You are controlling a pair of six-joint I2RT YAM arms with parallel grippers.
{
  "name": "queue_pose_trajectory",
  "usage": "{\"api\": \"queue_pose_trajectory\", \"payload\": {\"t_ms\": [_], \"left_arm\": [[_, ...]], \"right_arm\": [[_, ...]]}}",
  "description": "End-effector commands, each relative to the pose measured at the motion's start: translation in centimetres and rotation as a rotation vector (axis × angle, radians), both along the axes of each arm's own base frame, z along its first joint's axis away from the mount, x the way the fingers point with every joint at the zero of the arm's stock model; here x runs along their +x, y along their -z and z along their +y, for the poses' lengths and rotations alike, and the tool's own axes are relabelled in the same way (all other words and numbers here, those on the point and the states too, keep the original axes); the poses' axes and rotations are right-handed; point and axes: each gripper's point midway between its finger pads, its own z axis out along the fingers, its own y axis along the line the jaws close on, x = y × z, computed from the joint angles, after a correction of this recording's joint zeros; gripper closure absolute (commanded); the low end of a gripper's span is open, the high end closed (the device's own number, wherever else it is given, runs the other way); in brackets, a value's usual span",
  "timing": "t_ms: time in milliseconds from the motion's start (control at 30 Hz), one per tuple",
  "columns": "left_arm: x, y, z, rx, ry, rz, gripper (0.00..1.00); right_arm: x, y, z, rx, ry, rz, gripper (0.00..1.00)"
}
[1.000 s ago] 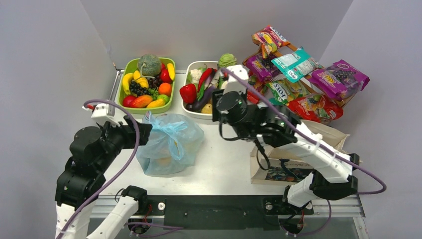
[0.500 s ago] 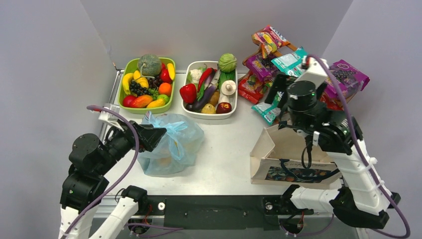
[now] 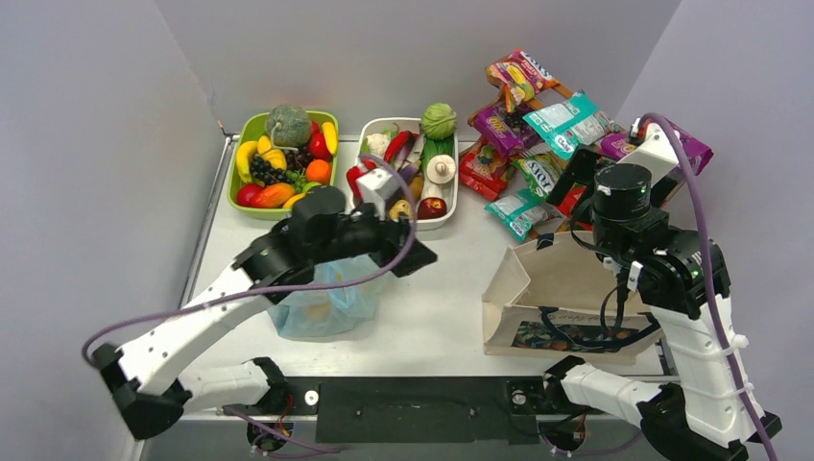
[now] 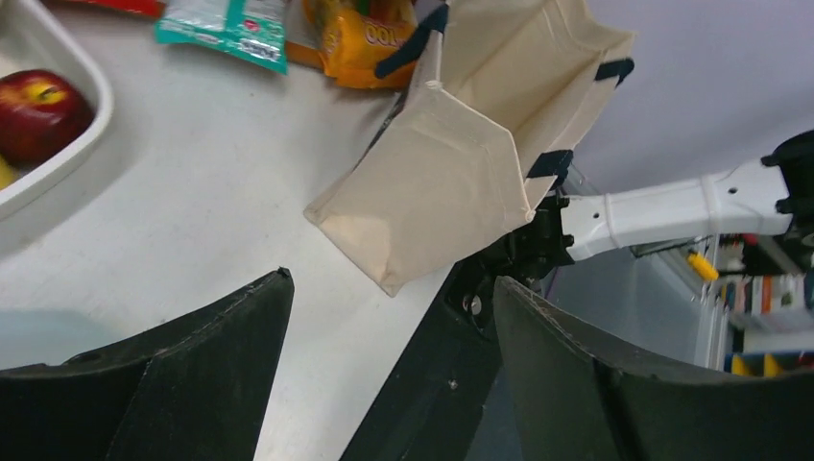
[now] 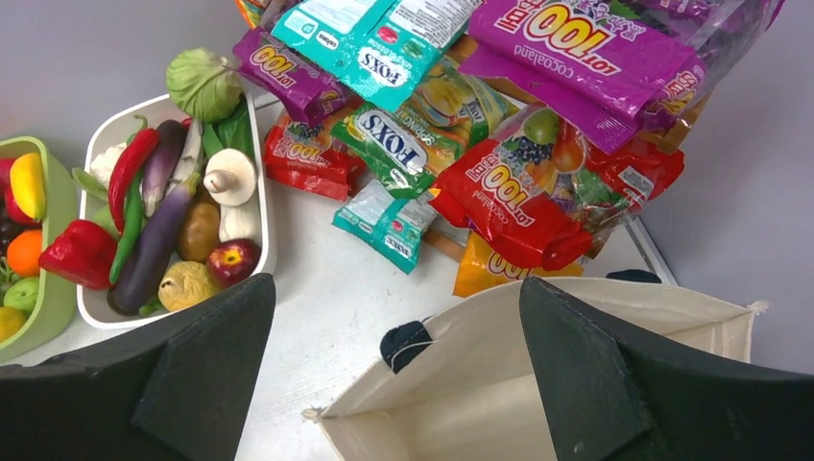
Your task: Place the food into the grocery bag and tie it
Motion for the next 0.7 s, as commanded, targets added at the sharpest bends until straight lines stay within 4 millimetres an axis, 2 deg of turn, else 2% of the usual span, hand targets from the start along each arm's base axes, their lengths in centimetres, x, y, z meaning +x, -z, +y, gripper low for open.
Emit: {"api": "queue_pose_trajectory", "payload": {"t_ms": [0, 33, 67, 100, 133, 167, 400, 567, 600, 633, 667], "left_arm": [[1.2, -2.7, -5.5, 0.025, 0.094, -0.203, 0.25], [1.2, -3.4, -6.3, 0.016, 0.117, -0.221, 0.25], [1.7, -2.5, -7.6, 0.029, 0.136, -0.211, 0.25], [1.7, -3.3, -8.3, 0.016, 0.160, -0.229, 0.25], [2.2, -2.5, -9.4, 0.028, 0.177, -0.224, 0.25], [2.2, -3.3, -10.0, 0.013, 0.191, -0.238, 0.25], [3.7, -3.0, -16.0, 0.004, 0.257, -0.260, 0.25], [4.1, -1.7, -19.8, 0.009, 0.298, -0.255, 0.26], [4.3, -1.3, -20.8, 0.013, 0.312, -0.252, 0.26], [4.4, 0.1, -21.8, 0.034, 0.324, -0.233, 0.26], [4.5, -0.5, -22.3, 0.023, 0.328, -0.242, 0.26]], "right_arm": [[-1.3, -0.2, -0.8, 0.028, 0.008, -0.012, 0.05], [-1.7, -0.3, -1.1, 0.032, 0.011, -0.019, 0.05], [-1.9, -0.3, -1.3, 0.037, 0.022, -0.023, 0.05], [-2.4, -0.4, -1.7, 0.046, 0.027, -0.034, 0.05], [-2.6, -0.3, -1.9, 0.049, 0.038, -0.036, 0.05], [-3.1, -0.4, -2.2, 0.059, 0.044, -0.048, 0.05], [-4.8, -0.2, -3.5, 0.088, 0.073, -0.084, 0.04], [-6.0, -0.4, -4.4, 0.102, 0.085, -0.104, 0.04], [-6.3, -0.4, -4.6, 0.103, 0.088, -0.107, 0.04], [-6.5, -0.5, -4.8, 0.104, 0.093, -0.111, 0.04], [-6.8, -0.5, -5.0, 0.105, 0.095, -0.111, 0.04]]}}
